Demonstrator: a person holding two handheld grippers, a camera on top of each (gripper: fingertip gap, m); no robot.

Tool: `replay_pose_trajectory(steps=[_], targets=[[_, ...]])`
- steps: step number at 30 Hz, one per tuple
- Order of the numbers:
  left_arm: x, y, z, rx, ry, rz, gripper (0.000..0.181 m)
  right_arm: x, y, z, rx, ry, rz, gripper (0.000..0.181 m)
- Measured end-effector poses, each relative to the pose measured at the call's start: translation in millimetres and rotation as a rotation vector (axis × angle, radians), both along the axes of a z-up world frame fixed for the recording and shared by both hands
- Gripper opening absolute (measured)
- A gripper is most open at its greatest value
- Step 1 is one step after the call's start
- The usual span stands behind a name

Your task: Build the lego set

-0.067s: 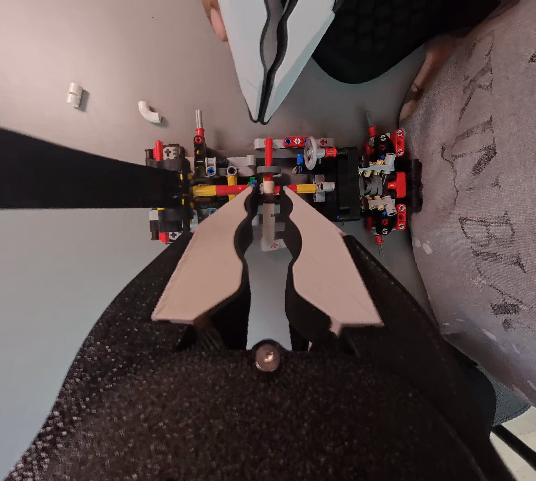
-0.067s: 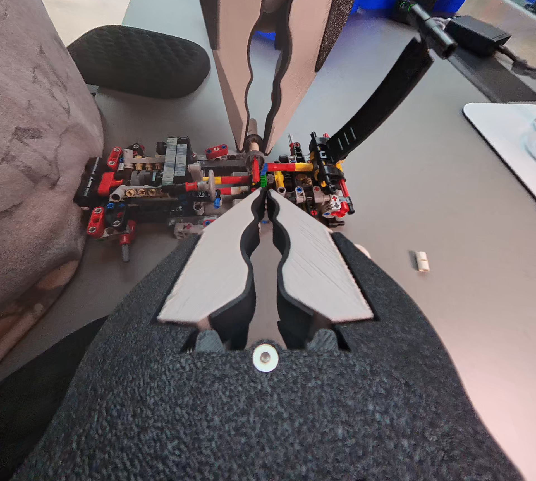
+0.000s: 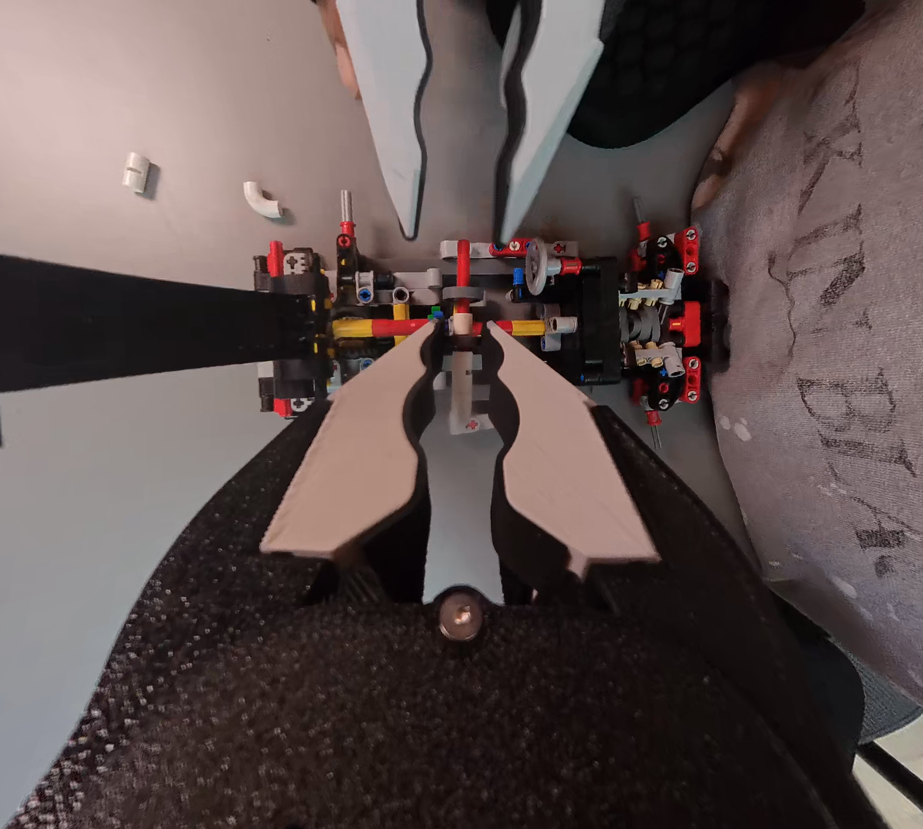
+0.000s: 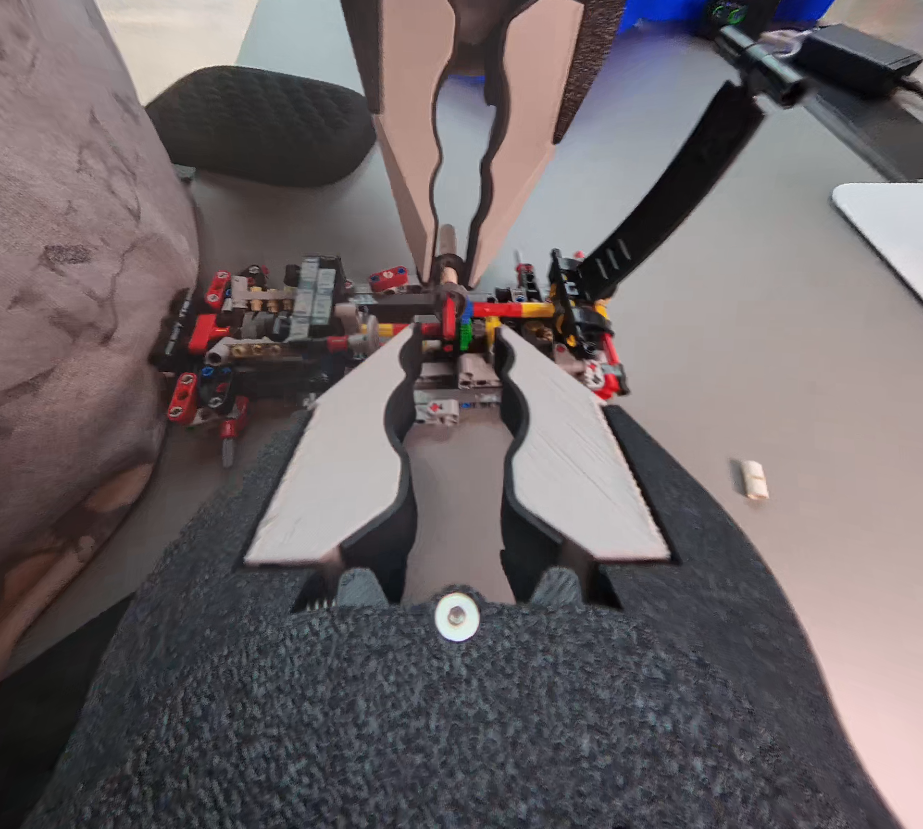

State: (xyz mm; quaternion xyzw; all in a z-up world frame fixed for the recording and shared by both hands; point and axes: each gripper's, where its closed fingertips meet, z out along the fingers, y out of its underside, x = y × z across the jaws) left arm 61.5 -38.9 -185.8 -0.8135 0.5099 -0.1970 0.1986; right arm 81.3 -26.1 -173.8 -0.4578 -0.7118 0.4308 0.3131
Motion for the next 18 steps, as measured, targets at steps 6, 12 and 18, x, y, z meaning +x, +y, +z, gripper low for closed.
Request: replay_pose_trajectory(steps=[6, 12, 18], targets=[[1.6, -1.9, -2.1, 0.02, 0.004, 0.026, 0.021, -23.3, -13.2, -10.7, 0.043, -0.057, 0.069, 0.016], [-1.6, 7.4, -4.3, 0.064, -0.021, 0.083, 0.016, -26.1, -5.9, -11.6, 0.08, -0.071, 0.036, 0.015], [1.2, 4.3, -4.4, 0.051, -0.047, 0.075, 0.016, -20.9, -7.5, -11.3, -0.014, -0.032, 0.005, 0.015]])
